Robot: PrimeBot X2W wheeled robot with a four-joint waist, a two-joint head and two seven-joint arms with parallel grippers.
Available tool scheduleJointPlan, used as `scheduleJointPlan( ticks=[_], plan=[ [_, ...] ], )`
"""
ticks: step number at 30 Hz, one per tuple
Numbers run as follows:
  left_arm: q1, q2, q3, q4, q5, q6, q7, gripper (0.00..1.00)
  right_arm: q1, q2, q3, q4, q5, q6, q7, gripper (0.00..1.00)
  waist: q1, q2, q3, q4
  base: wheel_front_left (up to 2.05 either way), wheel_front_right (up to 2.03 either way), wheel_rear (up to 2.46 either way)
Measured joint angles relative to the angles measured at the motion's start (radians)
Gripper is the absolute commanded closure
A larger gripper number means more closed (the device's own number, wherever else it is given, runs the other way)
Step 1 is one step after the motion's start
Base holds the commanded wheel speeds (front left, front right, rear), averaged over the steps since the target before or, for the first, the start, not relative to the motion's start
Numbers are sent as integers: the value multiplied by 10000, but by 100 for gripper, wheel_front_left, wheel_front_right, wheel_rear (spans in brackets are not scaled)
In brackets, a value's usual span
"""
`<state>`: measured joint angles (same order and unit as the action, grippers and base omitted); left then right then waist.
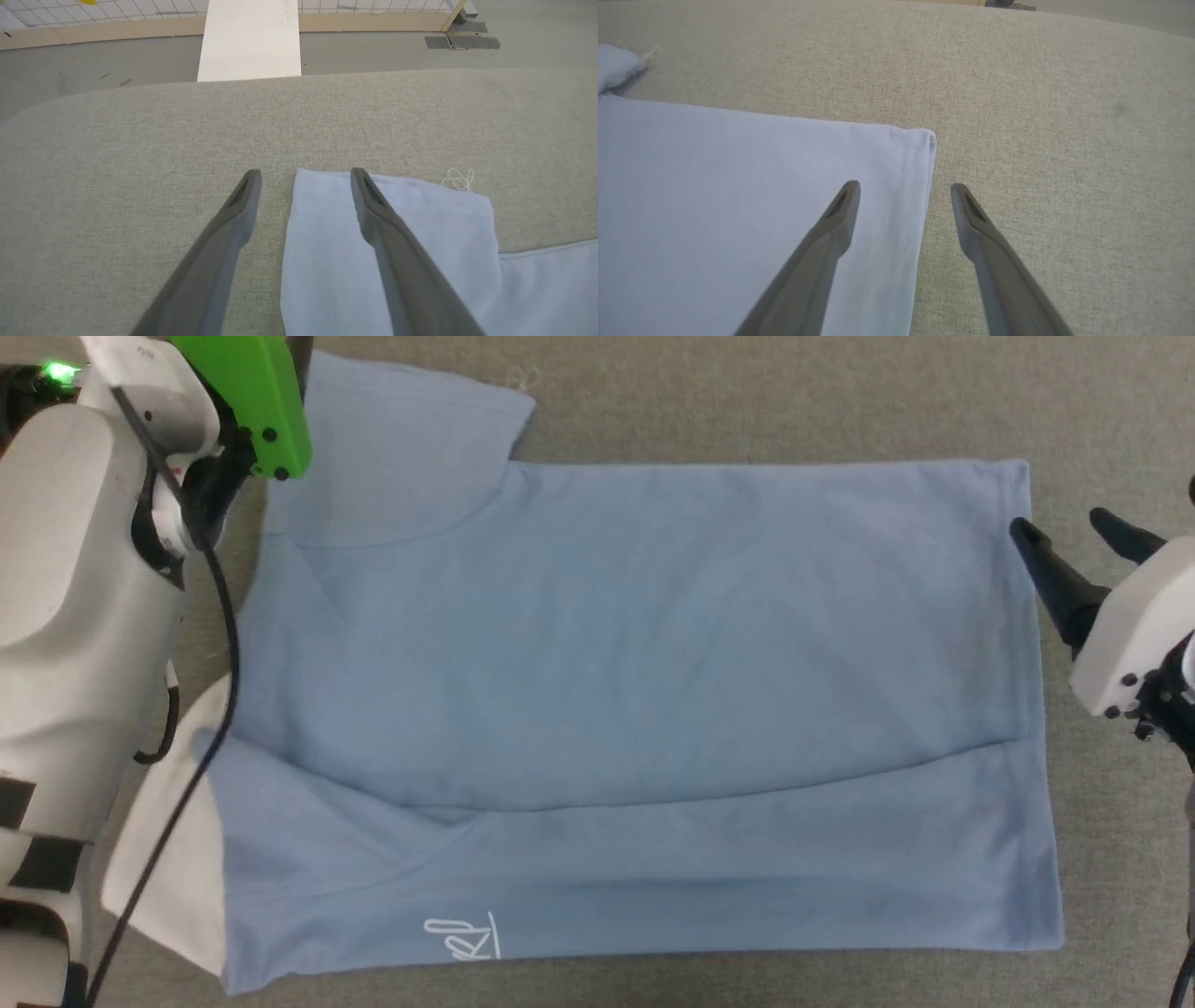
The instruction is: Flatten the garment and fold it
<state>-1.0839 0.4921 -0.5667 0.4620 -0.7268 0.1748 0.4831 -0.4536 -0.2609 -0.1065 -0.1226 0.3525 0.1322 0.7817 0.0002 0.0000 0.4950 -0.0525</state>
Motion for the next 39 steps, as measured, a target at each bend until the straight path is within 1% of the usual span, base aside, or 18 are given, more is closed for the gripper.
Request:
scheduleJointPlan(
  ticks=[3, 7, 9, 11, 12, 13, 15, 17, 19, 23, 27, 32, 37, 38, 39],
  plan=[
    [-221, -12, -257, 589, 56, -19, 656, 0, -6, 13, 132, 12, 27, 0, -159, 0, 0, 0, 367, -187, 0, 0, 0],
    [-291, 199, -464, 1160, 219, 113, 1243, 0, -8, -35, 351, 17, 61, 0, -265, 0, 0, 0, 708, -497, 0, 0, 0],
    [-370, 253, -424, 1168, 182, 178, 1436, 0, -7, -102, 336, -4, 61, 0, -291, 0, 0, 0, 817, -625, 0, 0, 0],
    [-467, 311, -364, 1193, 33, 213, 1850, 0, -6, -151, 257, 6, 63, 0, -343, 0, 0, 0, 962, -690, 0, 0, 0],
    [-480, 313, -332, 1164, -58, 209, 2011, 62, -6, -161, 238, 12, 63, 0, -343, 0, 0, 0, 1009, -700, 0, 0, 0],
    [-522, 332, -263, 1103, -211, 196, 2205, 100, -5, -167, 196, 13, 63, 0, -343, 0, 0, 0, 1051, -699, 0, 0, 0],
    [-540, 328, -192, 974, -476, 184, 2380, 100, -5, -203, 125, 8, 61, 0, -343, 0, -1, 0, 1082, -643, 0, 0, 0],
    [-478, 245, -102, 765, -648, 82, 2301, 100, -10, -297, 75, -17, 61, 0, -343, 0, -1, 0, 1077, -542, 0, 0, 0],
    [-396, 123, 6, 562, -704, -38, 2036, 100, -62, -382, 71, -44, 58, 0, -339, 0, -1, 0, 1047, -439, 0, 0, 0],
    [-81, 94, 213, -6, -957, -355, 1342, 100, -571, -690, 238, -19, -8, 0, -96, 0, 0, 0, 933, -209, 0, 0, 0],
    [111, 190, 391, -955, -1110, -602, 895, 100, -1306, -1151, 677, 349, -207, 0, 453, 0, -1, 0, 821, 51, 0, 0, 0],
    [579, 447, 522, -2121, -1218, -610, 711, 100, -2005, -1645, 1317, 1252, -686, 0, 1561, 0, -1, 0, 779, 428, 0, 0, 0],
    [841, 506, 468, -3014, -1223, -606, 690, 100, -2307, -1971, 1923, 1896, -711, 0, 2431, 0, -1, 0, 828, 769, 0, 0, 0],
    [882, 531, 466, -3170, -1212, -604, 683, 100, -2380, -2004, 1952, 1958, -656, -2, 2646, 8, -1, 0, 842, 832, 0, 0, 0],
    [917, 535, 474, -3275, -1212, -593, 654, 100, -2435, -2019, 1948, 1981, -606, -2, 2769, 91, -2, 0, 849, 874, 0, 0, 0]
  ],
)
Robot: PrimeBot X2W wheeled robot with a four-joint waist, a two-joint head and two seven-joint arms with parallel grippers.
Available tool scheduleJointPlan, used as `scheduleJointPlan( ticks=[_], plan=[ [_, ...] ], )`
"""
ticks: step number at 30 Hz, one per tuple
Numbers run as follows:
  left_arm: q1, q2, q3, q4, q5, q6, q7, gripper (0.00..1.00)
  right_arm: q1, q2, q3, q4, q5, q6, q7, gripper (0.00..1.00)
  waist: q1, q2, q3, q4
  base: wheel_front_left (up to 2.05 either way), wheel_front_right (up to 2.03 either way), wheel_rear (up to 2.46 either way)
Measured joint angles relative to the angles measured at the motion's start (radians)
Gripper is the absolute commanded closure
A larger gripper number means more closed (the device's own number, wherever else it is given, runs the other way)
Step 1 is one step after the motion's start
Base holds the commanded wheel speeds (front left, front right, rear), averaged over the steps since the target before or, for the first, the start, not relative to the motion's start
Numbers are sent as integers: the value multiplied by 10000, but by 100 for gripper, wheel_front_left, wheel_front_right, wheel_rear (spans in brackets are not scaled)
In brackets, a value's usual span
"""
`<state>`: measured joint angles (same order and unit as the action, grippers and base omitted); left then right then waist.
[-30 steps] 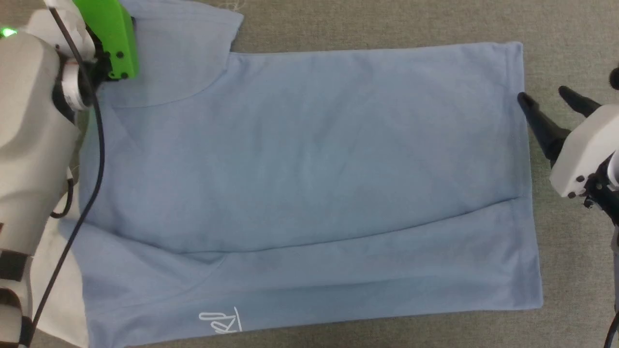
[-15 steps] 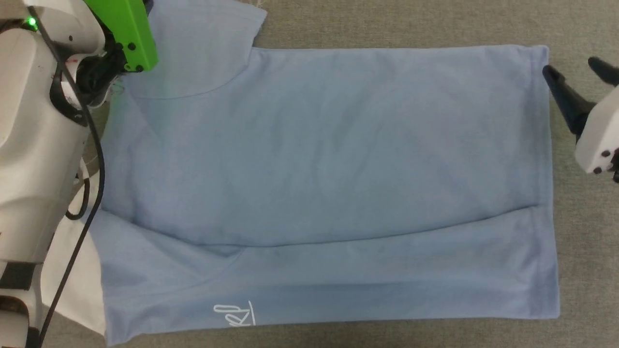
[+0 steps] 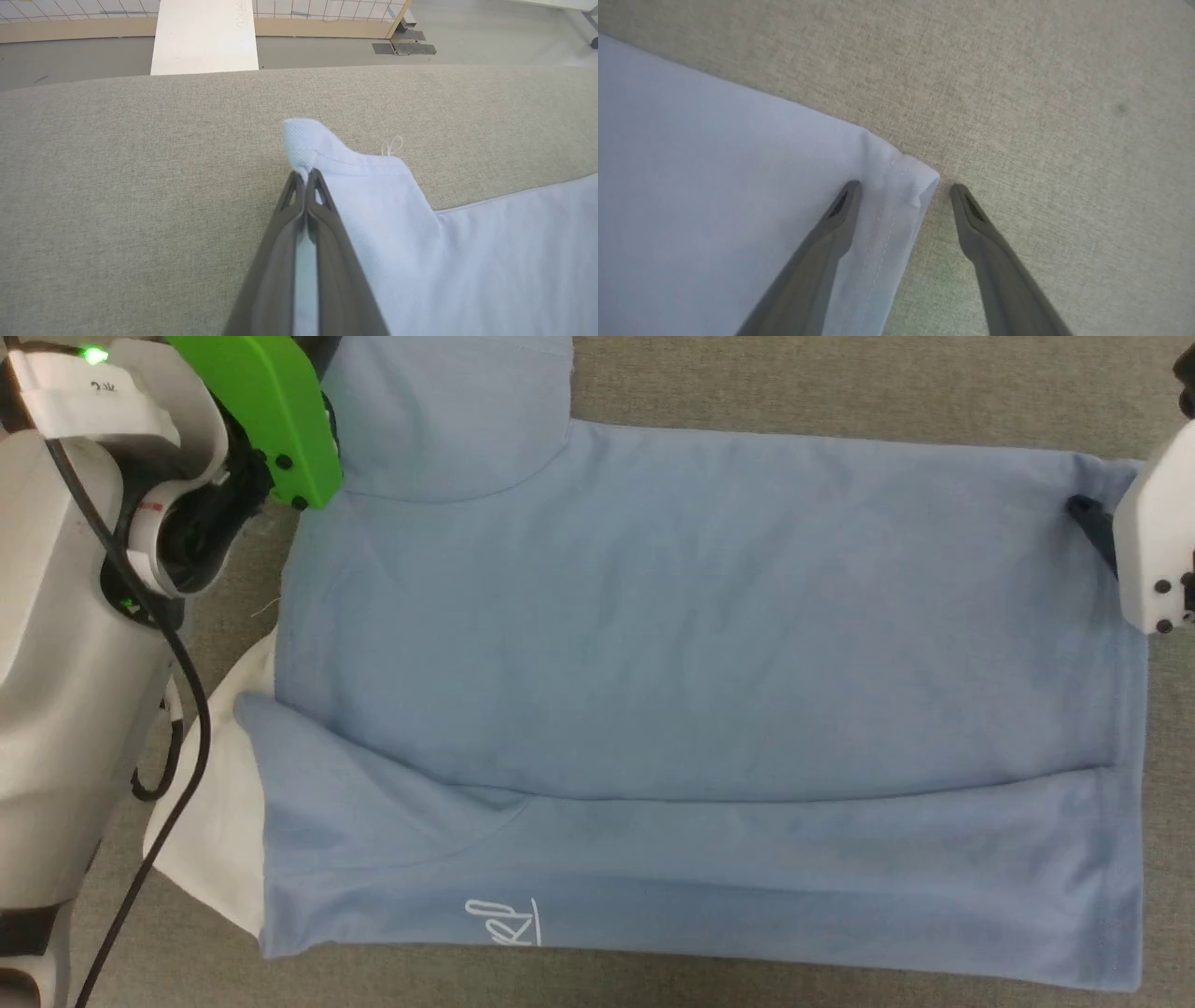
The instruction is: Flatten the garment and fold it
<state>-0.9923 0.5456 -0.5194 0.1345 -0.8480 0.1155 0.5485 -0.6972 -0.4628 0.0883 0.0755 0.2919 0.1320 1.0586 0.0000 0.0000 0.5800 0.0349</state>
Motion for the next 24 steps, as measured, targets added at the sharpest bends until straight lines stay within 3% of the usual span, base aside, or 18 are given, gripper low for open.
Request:
scheduleJointPlan(
  ticks=[1, 5, 10, 17, 24],
  plan=[
    [49, 12, -4, -123, 6, 2, -21, 100, -43, -23, -19, 13, 52, 0, 86, 100, 0, 0, -3, 46, 0, 0, 0],
    [344, 96, 52, -569, 15, 10, -322, 100, -33, 31, -123, -36, 272, 2, -224, 100, 0, 0, -194, 132, 0, 0, 0],
    [1378, 257, 385, -1373, -491, 50, -662, 100, 407, 100, -416, -407, 476, 4, -1448, 100, 1, 0, -742, 158, 0, 0, 0],
    [4059, 888, 1041, -2569, -1049, 884, -1183, 100, 2193, 198, -813, -539, 788, 2, -2265, 100, -1, 0, -1874, 138, 0, 0, 0],
    [7123, 1024, 1812, -3521, -1941, 1682, -1973, 100, 3702, 796, -1440, -401, 838, 4, -2600, 100, -1, 0, -2968, 172, 0, 0, 0]
  ],
)
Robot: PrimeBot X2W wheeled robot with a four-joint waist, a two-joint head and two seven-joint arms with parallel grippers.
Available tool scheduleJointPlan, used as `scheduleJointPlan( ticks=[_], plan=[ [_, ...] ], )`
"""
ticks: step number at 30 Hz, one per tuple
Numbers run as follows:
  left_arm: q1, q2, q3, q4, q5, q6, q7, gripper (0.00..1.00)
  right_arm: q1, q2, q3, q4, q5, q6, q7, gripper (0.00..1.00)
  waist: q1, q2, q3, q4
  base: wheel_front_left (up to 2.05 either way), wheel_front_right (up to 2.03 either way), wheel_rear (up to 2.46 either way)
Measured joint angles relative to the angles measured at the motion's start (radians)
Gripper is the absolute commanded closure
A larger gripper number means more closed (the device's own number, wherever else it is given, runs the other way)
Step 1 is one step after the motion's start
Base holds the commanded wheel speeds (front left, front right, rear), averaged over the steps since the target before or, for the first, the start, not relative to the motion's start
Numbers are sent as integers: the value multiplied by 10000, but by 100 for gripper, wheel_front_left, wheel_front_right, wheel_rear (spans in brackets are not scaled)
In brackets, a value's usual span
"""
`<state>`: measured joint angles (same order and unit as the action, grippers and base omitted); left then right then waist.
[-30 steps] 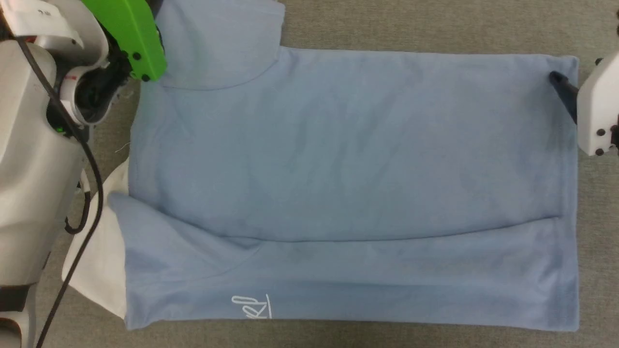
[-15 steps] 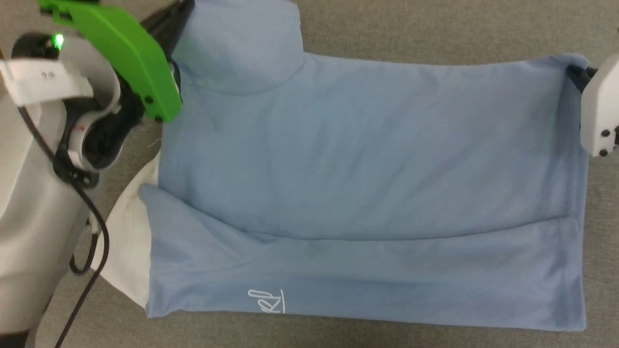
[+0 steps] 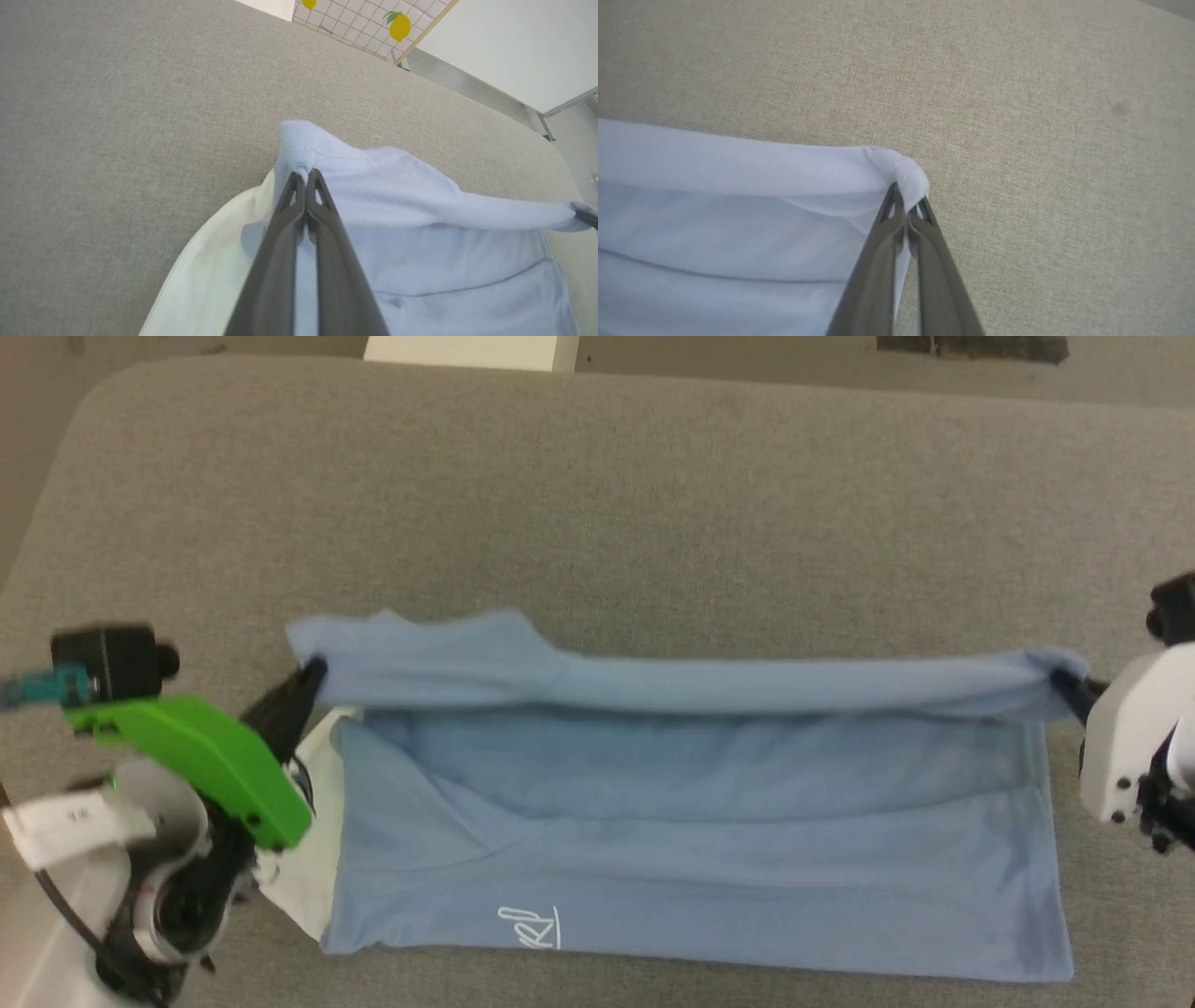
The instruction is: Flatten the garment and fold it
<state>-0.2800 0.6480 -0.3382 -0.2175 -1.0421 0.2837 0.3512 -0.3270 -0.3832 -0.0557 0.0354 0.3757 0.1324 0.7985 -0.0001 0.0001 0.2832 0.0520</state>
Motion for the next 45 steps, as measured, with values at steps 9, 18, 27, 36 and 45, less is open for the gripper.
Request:
scheduleJointPlan(
  ticks=[9, 18, 27, 36, 45],
  plan=[
    [2681, -399, 301, -176, -562, 491, -861, 100, 1434, 397, -301, 249, -13, 0, -61, 100, 0, 0, -804, 139, 0, 0, 0],
    [2907, -715, 13, 1058, -769, 587, -719, 0, 2316, 782, -171, 604, 125, 0, 19, 0, 0, 0, -1093, 44, 0, 0, 0],
    [2944, 58, 558, 721, 209, 1145, -1570, 0, 2959, 909, -1277, -959, 748, -2, -67, 0, 0, 0, -1574, -158, 0, 0, 0],
    [2346, 226, 913, 880, 3051, 732, -5706, 0, 2941, 867, -1087, -978, 366, -2, 940, 0, 0, 0, -1428, -279, 0, 0, 0],
    [1968, -1455, 1952, 608, 5682, 98, -6082, 0, 2462, 1237, -623, 422, -128, -2, 291, 0, 0, 0, -935, -99, 0, 0, 0]
  ],
)
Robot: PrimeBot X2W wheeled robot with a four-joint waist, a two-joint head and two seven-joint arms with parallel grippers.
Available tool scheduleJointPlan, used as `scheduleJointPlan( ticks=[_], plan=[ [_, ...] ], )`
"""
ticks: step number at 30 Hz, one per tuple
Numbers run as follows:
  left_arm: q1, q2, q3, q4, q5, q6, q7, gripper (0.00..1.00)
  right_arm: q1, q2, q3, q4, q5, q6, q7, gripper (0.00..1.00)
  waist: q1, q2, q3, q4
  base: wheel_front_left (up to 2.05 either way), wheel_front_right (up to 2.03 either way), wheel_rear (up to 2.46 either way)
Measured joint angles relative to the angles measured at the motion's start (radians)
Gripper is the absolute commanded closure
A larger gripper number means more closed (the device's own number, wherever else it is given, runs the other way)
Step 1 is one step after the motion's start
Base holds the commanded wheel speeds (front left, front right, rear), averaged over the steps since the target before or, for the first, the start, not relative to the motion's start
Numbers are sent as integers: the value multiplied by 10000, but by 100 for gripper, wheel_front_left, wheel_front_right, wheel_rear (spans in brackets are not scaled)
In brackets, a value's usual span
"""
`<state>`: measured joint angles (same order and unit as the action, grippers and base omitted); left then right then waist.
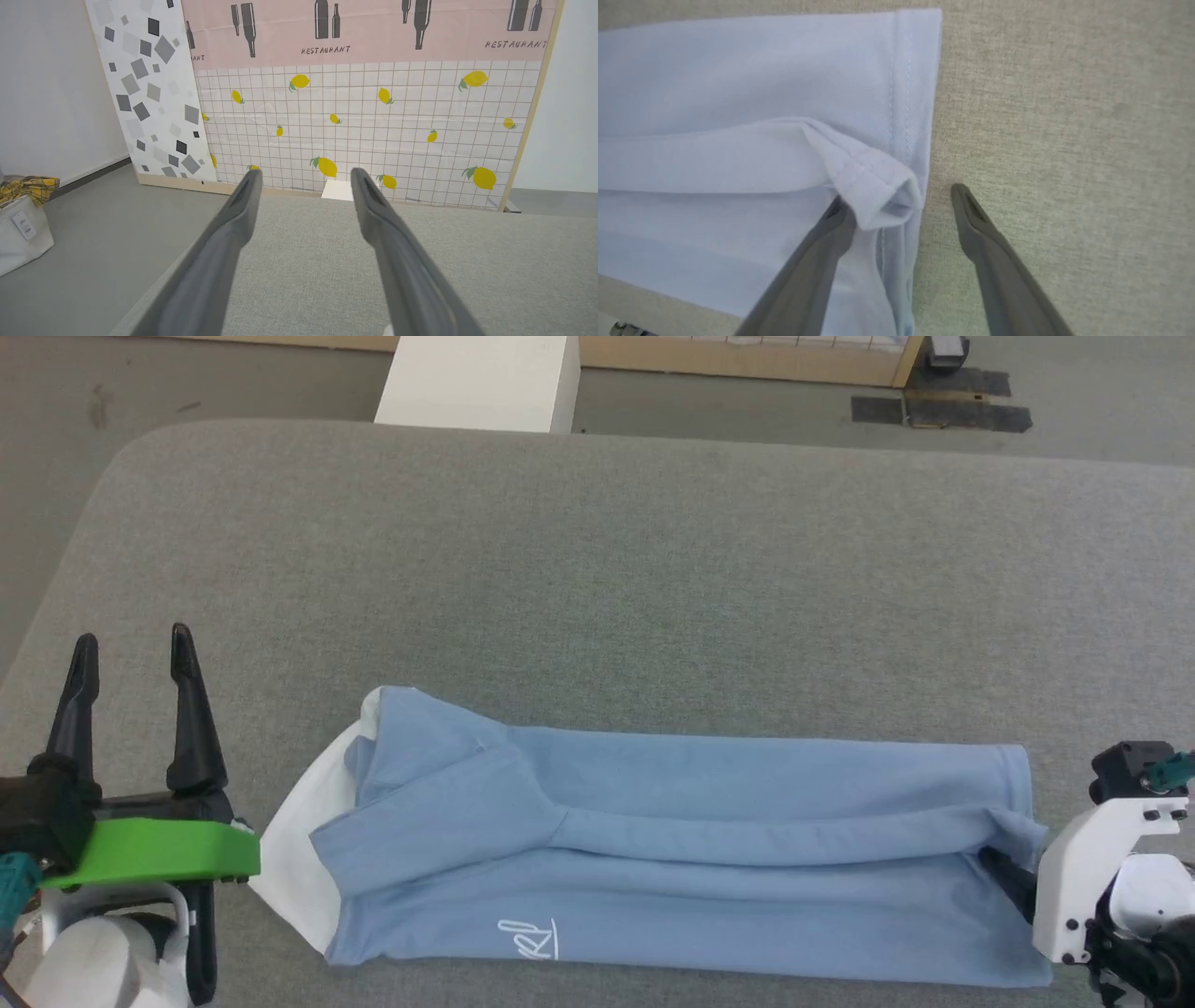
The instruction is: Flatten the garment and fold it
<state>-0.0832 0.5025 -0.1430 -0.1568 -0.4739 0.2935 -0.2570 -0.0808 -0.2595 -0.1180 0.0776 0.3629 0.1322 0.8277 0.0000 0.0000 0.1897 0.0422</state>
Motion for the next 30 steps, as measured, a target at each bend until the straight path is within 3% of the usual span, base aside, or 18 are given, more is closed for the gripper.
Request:
scheduleJointPlan(
  ticks=[6, 8, 9, 17, 23, 30],
  plan=[
    [210, -836, 625, 115, 696, -581, 0, 0, -387, -12, 449, 886, -128, -2, -550, 0, 0, 0, 185, 87, 0, 0, 0],
    [310, -1047, 792, 182, 823, -790, 0, 0, -534, -92, 564, 1103, -46, 0, -550, 87, 0, 0, 196, 113, 0, 0, 0],
    [338, -1120, 861, 207, 867, -869, 0, 0, -573, -121, 593, 1164, 25, 0, -550, 100, 0, 0, 197, 123, 0, 0, 0],
    [467, -1659, 1453, 299, 1348, -1465, 0, 0, -785, -719, 353, 1519, 460, 61, -629, 100, 0, 0, 196, 142, 0, 0, 0],
    [472, -1975, 1708, 334, 1542, -1801, 0, 0, -956, -1850, -940, 2491, -437, 81, -786, 100, 0, 0, 261, 118, 0, 0, 0],
    [471, -2261, 2002, 437, 1870, -2088, 0, 0, -1240, -2082, -1655, 3256, -1450, 75, -608, 100, 0, 0, 308, 12, 0, 0, 0]
  ],
)
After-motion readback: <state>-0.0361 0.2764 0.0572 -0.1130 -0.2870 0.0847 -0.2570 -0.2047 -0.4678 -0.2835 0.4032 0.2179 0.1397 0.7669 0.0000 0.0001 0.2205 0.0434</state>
